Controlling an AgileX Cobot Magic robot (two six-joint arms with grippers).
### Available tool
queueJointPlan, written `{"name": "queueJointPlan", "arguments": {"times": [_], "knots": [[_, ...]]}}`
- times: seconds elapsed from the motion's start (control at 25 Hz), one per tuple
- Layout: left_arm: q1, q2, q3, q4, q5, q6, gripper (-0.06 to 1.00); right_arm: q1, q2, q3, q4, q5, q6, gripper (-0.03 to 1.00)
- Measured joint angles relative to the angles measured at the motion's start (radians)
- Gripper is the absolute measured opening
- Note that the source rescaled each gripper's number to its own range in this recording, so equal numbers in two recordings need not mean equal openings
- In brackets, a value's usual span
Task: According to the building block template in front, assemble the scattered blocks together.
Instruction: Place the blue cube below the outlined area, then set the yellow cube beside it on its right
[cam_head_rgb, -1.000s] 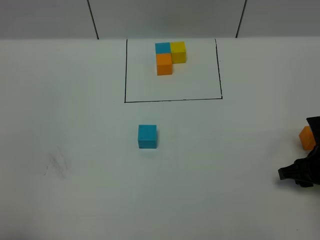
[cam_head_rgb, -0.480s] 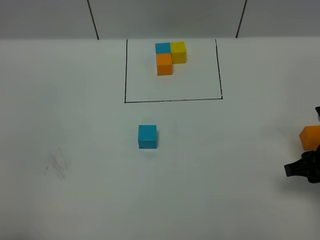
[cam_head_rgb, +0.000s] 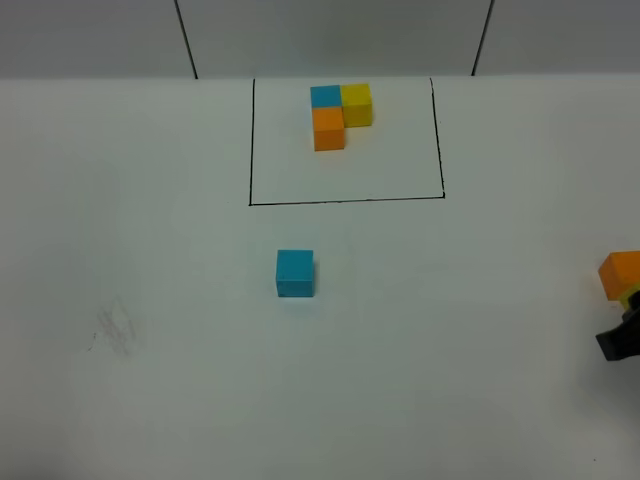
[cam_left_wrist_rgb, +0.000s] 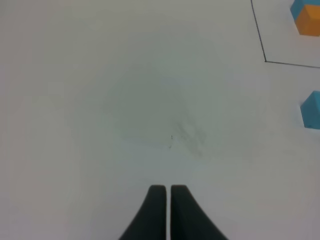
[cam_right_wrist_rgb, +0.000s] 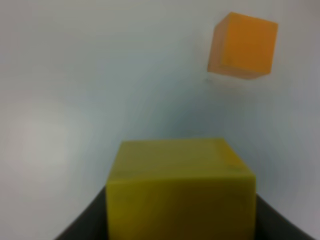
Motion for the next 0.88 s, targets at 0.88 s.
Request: {"name": "queueJointPlan", "arguments": {"times": [0.88], "knots": [[0.0, 0.0, 0.0, 0.0, 0.0, 0.0, 0.0, 0.224, 0.027, -0.063, 0.091, 0.135, -0.94, 0.53]]}}
